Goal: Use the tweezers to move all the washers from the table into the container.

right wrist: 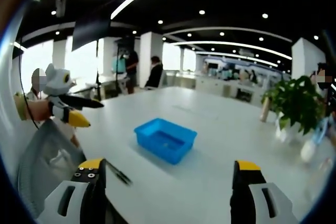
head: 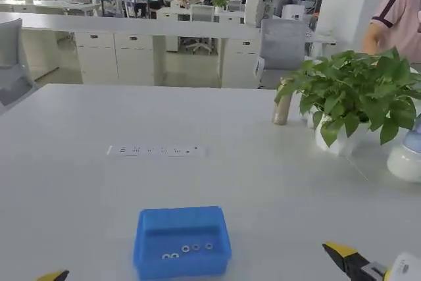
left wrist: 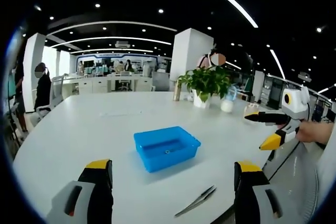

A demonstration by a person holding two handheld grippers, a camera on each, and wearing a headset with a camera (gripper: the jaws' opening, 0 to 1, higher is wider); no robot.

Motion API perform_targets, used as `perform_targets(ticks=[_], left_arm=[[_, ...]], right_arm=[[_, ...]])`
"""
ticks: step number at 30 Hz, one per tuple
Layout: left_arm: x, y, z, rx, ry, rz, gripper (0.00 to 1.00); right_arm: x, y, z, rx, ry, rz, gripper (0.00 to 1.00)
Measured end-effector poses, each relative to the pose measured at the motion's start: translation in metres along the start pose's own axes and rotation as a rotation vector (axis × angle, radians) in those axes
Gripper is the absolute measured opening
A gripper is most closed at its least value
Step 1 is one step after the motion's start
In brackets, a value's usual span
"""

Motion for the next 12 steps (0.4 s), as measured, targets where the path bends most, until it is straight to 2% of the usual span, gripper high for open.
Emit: perform_targets(ticks=[4, 6, 12], left_arm=[[-0.004, 0.000, -0.005, -0.013, -0.043, -0.041, 0.99], [-0.004, -0.002, -0.006, -0.011, -0.051, -0.063, 0.99], [-0.005, -0.006, -0.009, -0.034, -0.053, -0.045, 0.99]], right_arm=[[-0.008, -0.002, -0.005, 0.022, -0.033, 0.005, 0.99], [-0.010, -0.003, -0.007, 0.028, -0.045, 0.023, 0.99], [-0.014, -0.007, -0.013, 0.039, -0.085, 0.085, 0.99]])
Point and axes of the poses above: the centre of the closed fingertips' face, and the gripper's own axes: z roughly forward along the fingers, y roughly to its left, x roughly out of its underside, the point moved 3 cm from there along -z, roughly backward along the fingers, and after that the axes turned 3 degrees about -z, right-handed, at the moved point
